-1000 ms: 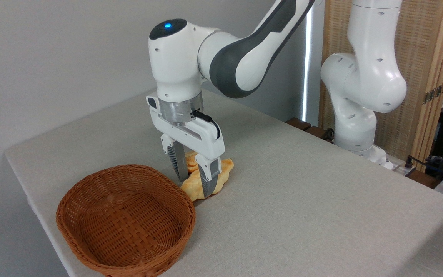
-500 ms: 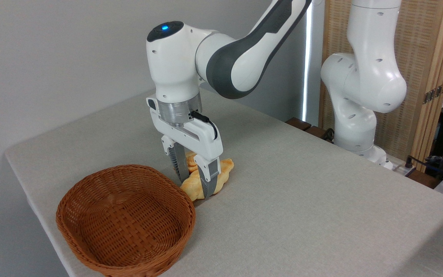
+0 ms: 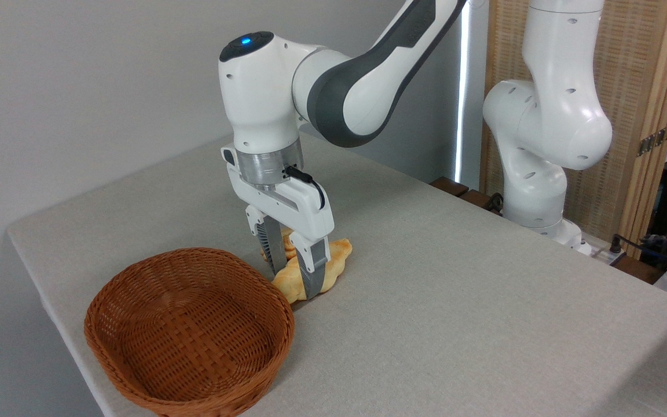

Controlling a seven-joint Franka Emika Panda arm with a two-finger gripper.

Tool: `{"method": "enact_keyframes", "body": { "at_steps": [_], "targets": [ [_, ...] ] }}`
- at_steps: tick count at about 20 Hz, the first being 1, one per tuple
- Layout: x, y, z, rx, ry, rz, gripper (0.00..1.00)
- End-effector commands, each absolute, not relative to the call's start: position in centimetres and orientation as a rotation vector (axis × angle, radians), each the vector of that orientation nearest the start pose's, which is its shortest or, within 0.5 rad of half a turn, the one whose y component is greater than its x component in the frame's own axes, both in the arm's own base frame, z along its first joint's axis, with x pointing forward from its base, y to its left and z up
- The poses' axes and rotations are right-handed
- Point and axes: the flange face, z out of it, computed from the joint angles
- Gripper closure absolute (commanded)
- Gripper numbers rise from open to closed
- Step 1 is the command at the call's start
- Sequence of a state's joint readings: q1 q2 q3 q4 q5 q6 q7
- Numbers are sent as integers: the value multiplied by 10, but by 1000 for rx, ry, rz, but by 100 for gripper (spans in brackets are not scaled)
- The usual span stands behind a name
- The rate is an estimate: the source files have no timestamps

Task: Put bread into the basket

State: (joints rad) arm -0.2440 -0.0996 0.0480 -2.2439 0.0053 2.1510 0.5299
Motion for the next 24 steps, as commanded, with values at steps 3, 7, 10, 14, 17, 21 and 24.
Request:
{"method": "enact_keyframes", "body": {
  "at_steps": [3, 7, 10, 14, 17, 21, 24],
  "targets": [
    [498, -99, 408, -2917, 1119, -29, 41],
    [496, -100, 408, -2912, 1135, -15, 41],
    [491, -94, 411, -2883, 1228, 49, 42],
    [492, -92, 418, -2877, 1251, 71, 41],
    [494, -89, 434, -2872, 1268, 87, 42],
    [495, -88, 450, -2856, 1317, 130, 42],
    [498, -90, 474, -2850, 1323, 85, 41]
  ]
}}
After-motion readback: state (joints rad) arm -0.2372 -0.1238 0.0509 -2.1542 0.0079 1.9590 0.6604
